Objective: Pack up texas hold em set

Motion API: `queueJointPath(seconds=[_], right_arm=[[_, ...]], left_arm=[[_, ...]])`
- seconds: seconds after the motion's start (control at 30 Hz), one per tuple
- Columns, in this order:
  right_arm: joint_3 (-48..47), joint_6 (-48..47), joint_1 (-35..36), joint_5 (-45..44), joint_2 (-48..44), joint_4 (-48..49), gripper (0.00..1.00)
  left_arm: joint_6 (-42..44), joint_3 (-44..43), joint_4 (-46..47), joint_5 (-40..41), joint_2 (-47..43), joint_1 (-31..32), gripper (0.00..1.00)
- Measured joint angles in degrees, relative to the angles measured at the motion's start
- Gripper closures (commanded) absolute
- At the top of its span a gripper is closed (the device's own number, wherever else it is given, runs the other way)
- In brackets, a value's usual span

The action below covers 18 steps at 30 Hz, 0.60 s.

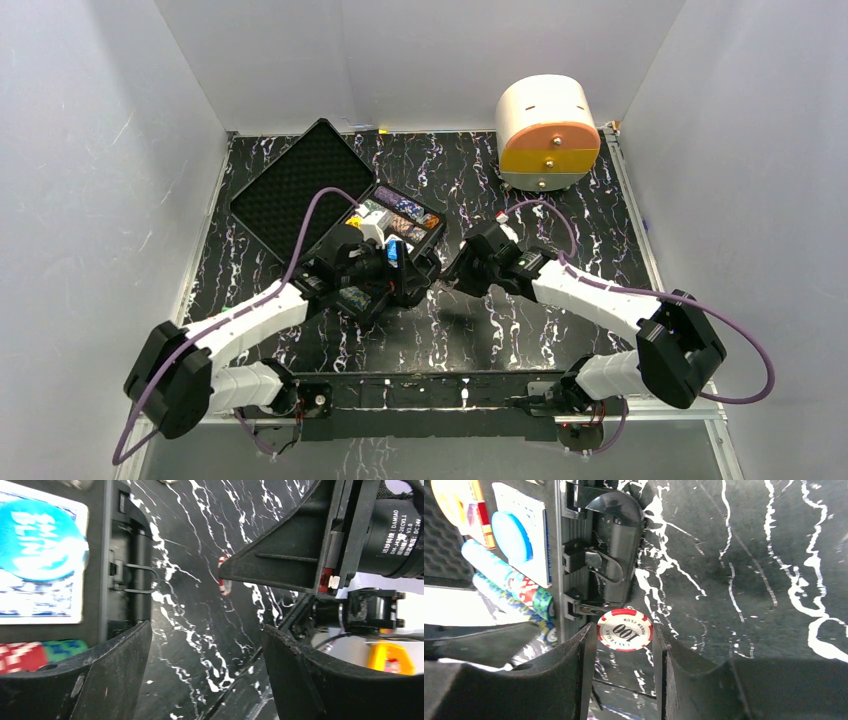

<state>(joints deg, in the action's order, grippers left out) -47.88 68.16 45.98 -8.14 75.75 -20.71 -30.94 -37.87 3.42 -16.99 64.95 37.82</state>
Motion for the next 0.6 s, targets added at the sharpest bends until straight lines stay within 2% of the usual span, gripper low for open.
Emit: queueJointPath(seconds=[0.1,0.23,0.37,0.6], right_arm=[[1.11,3.93,0.0,2.54,-0.07,2.95,0.53],[1.51,6.67,-0.11,5.03,-0.07,5.35,0.53],[1.51,8.17,-0.13,6.91,-0.07,7.02,0.53],[1.51,9.35,-0.15,9.31,0.04,8.87,0.53]], left_arm=[[-4.0,2.27,7.26,-3.1,4.04,0.98,0.29],[-8.5,4.81,14.29,-5.44,7.3,1.64,0.45],[-10.88,4.92,18.23,-6.45,9.4,1.75,0.6],[-13.11,4.94,21.57,-6.75,9.97,1.79,0.77]])
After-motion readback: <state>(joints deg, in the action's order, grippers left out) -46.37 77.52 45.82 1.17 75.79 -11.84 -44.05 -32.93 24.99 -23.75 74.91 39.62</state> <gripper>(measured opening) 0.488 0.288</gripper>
